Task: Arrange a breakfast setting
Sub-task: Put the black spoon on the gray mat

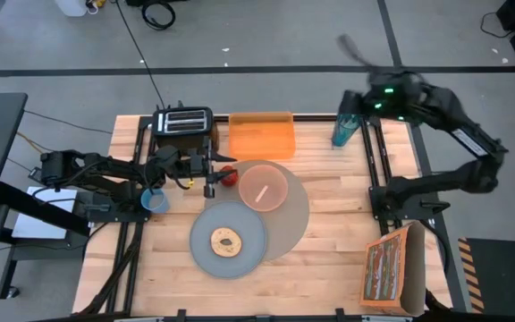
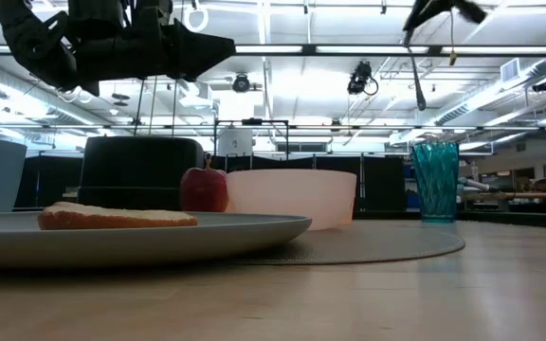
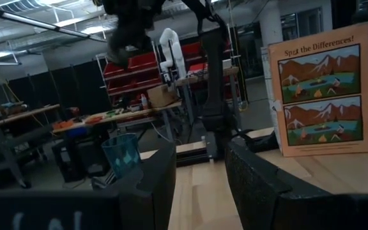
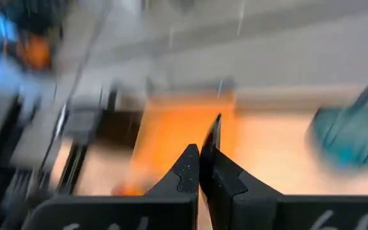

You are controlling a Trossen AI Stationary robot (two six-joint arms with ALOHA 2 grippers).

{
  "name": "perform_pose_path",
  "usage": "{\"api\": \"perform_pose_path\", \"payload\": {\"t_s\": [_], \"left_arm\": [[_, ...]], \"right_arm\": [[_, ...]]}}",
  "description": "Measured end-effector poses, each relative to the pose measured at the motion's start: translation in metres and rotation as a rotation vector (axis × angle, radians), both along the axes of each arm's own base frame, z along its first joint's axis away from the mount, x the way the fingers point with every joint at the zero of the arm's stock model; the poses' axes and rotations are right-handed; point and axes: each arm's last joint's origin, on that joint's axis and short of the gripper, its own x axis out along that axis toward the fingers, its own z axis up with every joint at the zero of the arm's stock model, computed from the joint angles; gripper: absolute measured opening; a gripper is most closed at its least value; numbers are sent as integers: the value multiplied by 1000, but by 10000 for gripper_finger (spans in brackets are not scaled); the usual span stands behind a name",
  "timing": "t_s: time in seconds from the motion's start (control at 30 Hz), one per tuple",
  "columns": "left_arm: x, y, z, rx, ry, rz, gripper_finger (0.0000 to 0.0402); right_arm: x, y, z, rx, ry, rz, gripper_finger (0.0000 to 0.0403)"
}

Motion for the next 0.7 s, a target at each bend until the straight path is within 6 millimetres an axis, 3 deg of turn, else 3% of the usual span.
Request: {"api": "perform_pose_path", "payload": {"t_s": [0.13, 0.3, 0.43, 0.7], "left_arm": [[0, 1, -1, 5, 9, 4, 142], [1, -3, -5, -4, 56, -10, 142], [5, -21, -11, 32, 113, -80, 141], [4, -61, -21, 99, 247, -149, 141]], "right_arm": [[28, 9, -17, 256, 49, 109, 15], [64, 18, -53, 443, 298, 81, 15], [98, 18, -88, 604, 391, 115, 15], [137, 15, -175, 809, 516, -28, 15]]}}
